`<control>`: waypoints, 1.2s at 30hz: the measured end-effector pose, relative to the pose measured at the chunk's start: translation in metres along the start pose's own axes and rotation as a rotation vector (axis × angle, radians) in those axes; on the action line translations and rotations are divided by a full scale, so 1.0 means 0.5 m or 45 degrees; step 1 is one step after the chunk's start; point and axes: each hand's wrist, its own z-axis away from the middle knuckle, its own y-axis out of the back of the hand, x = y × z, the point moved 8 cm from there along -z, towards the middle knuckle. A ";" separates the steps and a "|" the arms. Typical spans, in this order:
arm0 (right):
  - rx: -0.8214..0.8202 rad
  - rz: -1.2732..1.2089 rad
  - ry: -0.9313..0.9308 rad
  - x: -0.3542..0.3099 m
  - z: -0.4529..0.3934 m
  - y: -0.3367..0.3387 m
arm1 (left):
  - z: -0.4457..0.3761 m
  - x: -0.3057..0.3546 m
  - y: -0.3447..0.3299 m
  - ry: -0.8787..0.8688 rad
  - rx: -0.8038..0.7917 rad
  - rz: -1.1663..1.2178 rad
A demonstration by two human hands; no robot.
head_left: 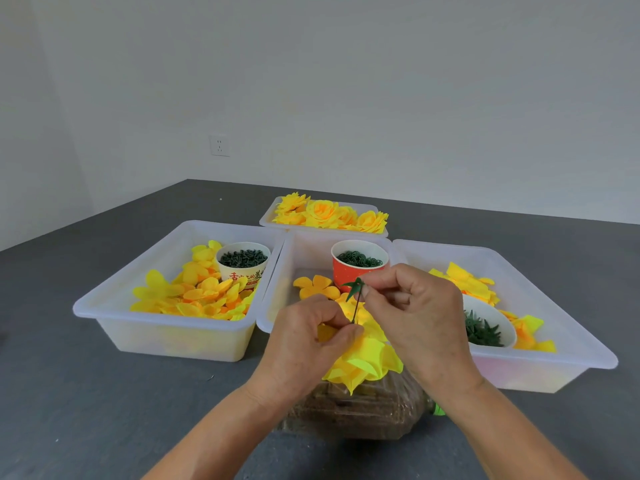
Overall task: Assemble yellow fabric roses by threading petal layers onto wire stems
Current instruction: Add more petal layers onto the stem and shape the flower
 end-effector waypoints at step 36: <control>-0.104 0.519 0.830 -0.051 0.050 -0.019 | 0.000 0.003 0.001 -0.028 -0.006 0.011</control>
